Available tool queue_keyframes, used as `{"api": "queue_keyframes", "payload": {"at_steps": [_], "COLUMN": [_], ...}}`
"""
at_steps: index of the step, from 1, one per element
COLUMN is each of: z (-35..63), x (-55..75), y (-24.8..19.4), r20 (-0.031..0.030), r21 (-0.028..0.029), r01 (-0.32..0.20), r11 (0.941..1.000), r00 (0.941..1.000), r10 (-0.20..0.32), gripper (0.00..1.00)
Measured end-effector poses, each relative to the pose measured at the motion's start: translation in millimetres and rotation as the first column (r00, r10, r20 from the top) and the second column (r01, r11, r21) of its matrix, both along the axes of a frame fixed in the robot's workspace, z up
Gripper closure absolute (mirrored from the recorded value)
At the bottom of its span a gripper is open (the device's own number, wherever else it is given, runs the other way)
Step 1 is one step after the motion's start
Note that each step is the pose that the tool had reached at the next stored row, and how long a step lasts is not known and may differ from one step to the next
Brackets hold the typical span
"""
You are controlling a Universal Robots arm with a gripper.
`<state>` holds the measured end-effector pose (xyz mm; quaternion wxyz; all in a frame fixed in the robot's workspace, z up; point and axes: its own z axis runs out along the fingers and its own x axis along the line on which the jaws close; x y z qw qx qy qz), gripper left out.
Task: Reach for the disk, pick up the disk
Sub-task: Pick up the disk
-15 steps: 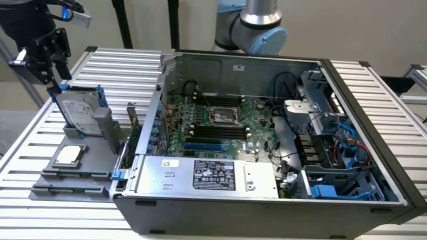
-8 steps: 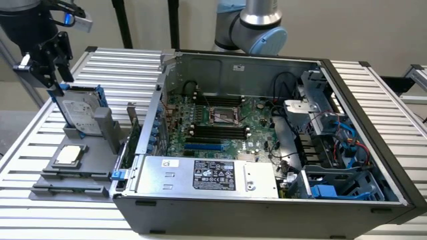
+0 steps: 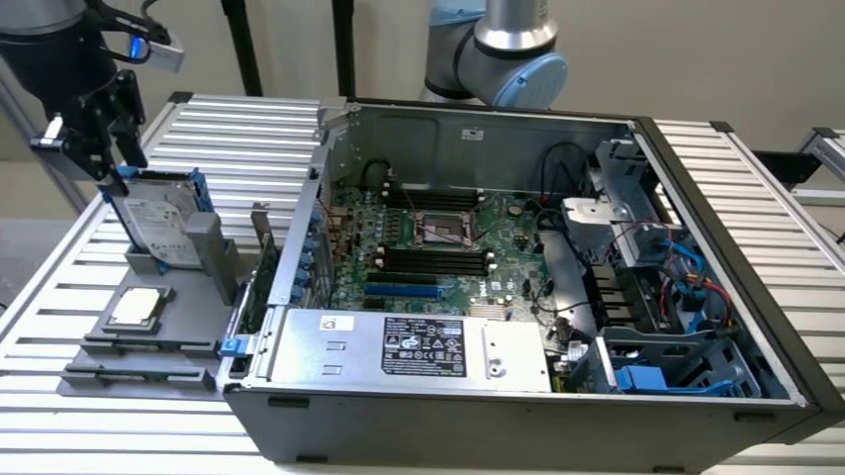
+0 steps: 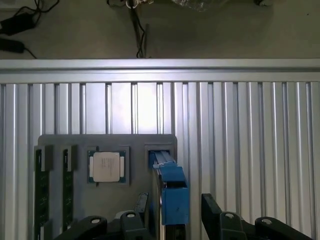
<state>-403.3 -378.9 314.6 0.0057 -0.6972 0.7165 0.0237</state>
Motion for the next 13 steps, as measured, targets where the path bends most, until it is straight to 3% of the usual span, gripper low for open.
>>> {"api": "queue_keyframes", "payload": {"at_steps": [8, 13], "z": [-9.3, -14.1], "x": [-3.5, -3.6], "y": [0.0, -0.2], "r20": [0.0, -0.0001], "r21": [0.0076, 0.0179], "r01": [-0.003, -0.007], "r11": [1.0, 0.9998], "r00": [1.0, 1.0], "r10": [0.003, 0.007], "gripper": [0.46, 0.46]}}
